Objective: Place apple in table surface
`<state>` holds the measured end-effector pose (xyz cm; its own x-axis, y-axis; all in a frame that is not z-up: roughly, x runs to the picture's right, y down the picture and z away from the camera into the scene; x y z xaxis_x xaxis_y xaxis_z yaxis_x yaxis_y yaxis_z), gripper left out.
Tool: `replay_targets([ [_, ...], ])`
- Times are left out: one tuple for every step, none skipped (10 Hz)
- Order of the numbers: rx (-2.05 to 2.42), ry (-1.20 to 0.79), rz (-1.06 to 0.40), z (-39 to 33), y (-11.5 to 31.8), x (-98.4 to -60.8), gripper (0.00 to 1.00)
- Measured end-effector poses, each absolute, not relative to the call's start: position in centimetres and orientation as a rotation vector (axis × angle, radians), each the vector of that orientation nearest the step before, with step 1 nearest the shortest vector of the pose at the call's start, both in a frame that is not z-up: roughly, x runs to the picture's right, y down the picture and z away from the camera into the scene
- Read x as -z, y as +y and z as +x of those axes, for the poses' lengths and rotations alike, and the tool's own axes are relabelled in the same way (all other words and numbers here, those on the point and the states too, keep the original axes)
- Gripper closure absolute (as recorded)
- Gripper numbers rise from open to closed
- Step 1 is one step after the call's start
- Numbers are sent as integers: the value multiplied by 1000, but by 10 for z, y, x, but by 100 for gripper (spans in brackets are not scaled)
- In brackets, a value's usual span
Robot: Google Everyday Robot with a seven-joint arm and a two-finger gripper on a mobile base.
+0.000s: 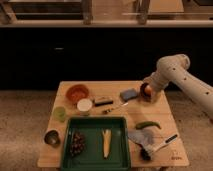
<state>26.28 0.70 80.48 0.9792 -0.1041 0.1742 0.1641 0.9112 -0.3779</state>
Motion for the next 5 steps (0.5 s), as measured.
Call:
replay_targets([
  [152, -158, -398, 263, 4, -807, 20],
  [158, -166, -399, 260, 6, -810, 20],
  [165, -174, -398, 259, 7, -813, 20],
  [166, -174, -394, 261, 5, -815, 20],
  [170, -176, -394, 263, 2, -817, 20],
])
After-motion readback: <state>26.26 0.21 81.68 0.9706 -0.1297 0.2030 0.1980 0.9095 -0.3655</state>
